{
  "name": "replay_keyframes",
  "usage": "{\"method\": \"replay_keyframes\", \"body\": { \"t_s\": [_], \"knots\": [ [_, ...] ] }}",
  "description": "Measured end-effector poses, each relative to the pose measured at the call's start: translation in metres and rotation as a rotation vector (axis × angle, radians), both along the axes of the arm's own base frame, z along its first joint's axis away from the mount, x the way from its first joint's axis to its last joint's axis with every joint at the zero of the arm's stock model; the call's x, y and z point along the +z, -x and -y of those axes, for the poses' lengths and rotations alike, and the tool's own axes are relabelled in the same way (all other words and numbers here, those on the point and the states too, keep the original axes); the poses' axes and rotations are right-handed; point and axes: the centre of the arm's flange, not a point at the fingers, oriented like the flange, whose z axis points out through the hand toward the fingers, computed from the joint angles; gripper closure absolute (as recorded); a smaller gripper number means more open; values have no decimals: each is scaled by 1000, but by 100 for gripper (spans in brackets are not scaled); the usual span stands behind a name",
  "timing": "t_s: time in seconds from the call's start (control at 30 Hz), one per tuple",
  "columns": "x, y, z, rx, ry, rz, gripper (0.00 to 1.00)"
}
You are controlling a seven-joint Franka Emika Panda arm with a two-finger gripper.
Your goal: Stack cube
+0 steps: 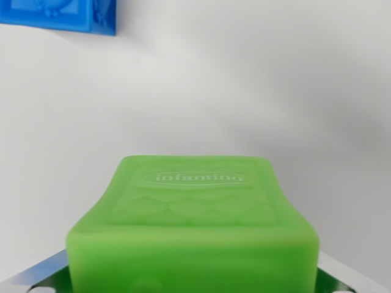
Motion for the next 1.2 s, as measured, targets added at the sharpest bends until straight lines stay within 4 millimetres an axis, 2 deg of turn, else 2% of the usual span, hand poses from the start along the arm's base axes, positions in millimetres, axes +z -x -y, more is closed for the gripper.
{"method": "replay_keyframes", "body": {
  "t_s": [1.2],
  "knots": [
    [2,-23,-66,-17,1,0,100]
  ]
}}
